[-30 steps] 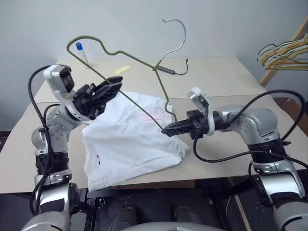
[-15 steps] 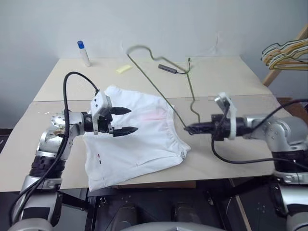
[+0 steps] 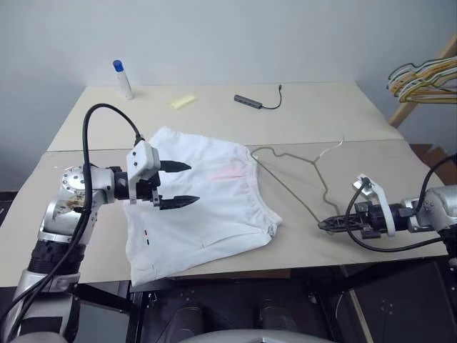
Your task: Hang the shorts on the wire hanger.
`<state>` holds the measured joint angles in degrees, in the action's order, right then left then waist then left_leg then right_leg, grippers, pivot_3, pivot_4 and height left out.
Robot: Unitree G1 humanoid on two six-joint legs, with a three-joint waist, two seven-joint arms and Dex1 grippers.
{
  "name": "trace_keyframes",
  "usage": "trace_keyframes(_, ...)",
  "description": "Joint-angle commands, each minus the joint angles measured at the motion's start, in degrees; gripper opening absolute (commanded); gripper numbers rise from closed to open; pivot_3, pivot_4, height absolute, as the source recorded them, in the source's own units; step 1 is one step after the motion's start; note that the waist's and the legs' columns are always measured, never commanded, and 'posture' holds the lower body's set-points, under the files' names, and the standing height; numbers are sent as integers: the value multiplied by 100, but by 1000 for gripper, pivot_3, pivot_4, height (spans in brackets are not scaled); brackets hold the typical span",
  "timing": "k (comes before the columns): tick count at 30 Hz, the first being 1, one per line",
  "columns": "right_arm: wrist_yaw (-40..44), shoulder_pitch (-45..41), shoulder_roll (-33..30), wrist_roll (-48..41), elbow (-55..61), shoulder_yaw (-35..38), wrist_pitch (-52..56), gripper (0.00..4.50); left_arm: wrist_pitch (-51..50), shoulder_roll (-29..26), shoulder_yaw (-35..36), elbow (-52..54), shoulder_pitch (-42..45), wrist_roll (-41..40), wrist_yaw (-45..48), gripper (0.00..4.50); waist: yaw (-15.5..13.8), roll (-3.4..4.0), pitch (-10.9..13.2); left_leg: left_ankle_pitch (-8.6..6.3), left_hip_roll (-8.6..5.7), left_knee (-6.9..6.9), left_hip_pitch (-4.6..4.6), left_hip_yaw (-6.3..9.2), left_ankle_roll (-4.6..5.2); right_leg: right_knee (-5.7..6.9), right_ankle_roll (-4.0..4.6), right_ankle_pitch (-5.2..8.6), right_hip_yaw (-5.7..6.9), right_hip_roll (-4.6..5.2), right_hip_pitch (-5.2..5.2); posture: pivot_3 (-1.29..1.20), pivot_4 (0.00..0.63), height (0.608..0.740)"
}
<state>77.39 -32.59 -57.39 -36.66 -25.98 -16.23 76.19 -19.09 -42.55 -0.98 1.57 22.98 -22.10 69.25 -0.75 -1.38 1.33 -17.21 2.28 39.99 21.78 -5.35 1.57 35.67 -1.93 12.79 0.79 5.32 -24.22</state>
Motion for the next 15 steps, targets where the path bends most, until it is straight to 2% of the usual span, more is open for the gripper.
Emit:
trace_keyframes(1, 394, -171, -14, 285, -359, -182, -338, 0, 35, -79, 125, 163, -1, -42, -29, 4460, -3, 0, 0, 0, 0, 0, 0, 0, 0, 0, 0, 0, 0, 0, 0, 75, 0, 740)
trace_keyframes(15, 967, -273, 8, 455, -100, -343, -426, 0, -129, -60, 84, 318, -99, -108, -137, 4460, -23, 1, -1, 1, 0, 4, -1, 3, -1, 5, -1, 0, 1, -1, 0, 75, 0, 740)
